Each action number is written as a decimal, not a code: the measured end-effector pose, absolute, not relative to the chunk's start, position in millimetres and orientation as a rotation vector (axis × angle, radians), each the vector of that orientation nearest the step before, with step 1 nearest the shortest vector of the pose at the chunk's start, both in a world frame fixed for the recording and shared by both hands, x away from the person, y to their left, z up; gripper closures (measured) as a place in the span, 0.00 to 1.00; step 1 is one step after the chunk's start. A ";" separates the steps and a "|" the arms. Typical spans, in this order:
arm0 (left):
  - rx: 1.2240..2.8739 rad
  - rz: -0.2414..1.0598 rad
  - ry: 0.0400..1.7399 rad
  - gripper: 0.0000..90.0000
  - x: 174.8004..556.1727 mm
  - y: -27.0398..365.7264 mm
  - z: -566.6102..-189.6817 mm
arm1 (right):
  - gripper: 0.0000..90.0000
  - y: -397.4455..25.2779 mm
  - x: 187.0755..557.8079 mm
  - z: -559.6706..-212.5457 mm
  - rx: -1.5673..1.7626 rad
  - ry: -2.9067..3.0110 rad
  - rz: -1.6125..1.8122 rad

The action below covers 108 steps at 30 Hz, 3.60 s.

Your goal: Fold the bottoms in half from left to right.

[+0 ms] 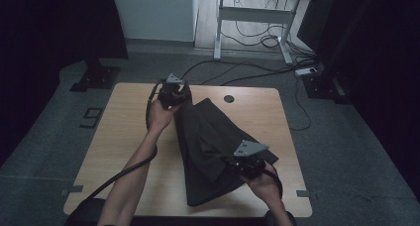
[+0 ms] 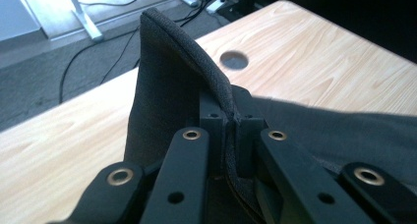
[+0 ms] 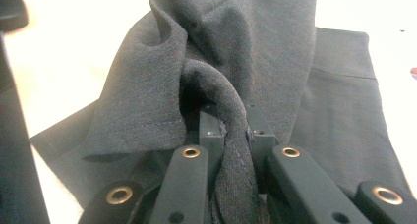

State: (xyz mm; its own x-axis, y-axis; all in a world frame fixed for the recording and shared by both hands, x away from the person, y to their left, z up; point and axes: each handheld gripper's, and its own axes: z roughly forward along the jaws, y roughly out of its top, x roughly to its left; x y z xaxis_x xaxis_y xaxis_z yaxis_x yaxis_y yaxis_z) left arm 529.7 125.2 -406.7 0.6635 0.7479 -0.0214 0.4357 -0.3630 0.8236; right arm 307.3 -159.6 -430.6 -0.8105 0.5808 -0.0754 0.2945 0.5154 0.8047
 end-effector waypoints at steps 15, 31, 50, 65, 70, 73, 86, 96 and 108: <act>2.147 0.446 0.943 0.93 577.9 55.2 -480.9 | 0.90 -202.6 339.7 -488.7 0.995 2.406 1.082; 2.053 0.426 0.920 0.24 564.0 77.8 -454.6 | 0.48 -222.6 340.9 -506.7 1.117 2.431 0.946; 2.220 0.347 0.758 0.06 442.3 90.5 -509.0 | 0.42 -189.6 318.2 -461.5 0.978 2.441 1.128; 2.246 0.381 0.793 0.02 429.6 93.5 -546.8 | 0.41 -131.5 346.3 -517.5 0.952 2.565 0.879; 2.247 0.370 0.802 0.02 430.4 93.7 -547.0 | 0.49 -130.8 347.2 -521.0 0.951 2.556 0.826; 2.247 0.363 0.809 0.03 430.5 94.0 -547.0 | 0.40 -132.1 344.5 -511.8 0.937 2.535 0.810; 2.246 0.348 0.823 0.03 431.3 94.6 -547.2 | 0.48 -118.7 336.7 -475.3 0.882 2.574 0.971; 2.245 0.341 0.827 0.03 431.6 94.8 -547.3 | 0.92 -118.0 352.5 -516.9 0.930 2.555 0.712; 2.244 0.336 0.829 0.03 431.9 95.1 -547.3 | 0.91 -219.4 364.5 -454.3 1.239 2.249 0.975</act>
State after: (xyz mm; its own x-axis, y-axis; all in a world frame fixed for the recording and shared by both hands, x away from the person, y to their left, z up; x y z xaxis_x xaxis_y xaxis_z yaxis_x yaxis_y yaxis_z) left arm 431.9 95.1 -547.3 0.7604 0.6495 -0.0020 0.4651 -0.5423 0.6997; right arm 364.5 -219.4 -454.3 -0.5316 0.8469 -0.0077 0.5733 0.3665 0.7328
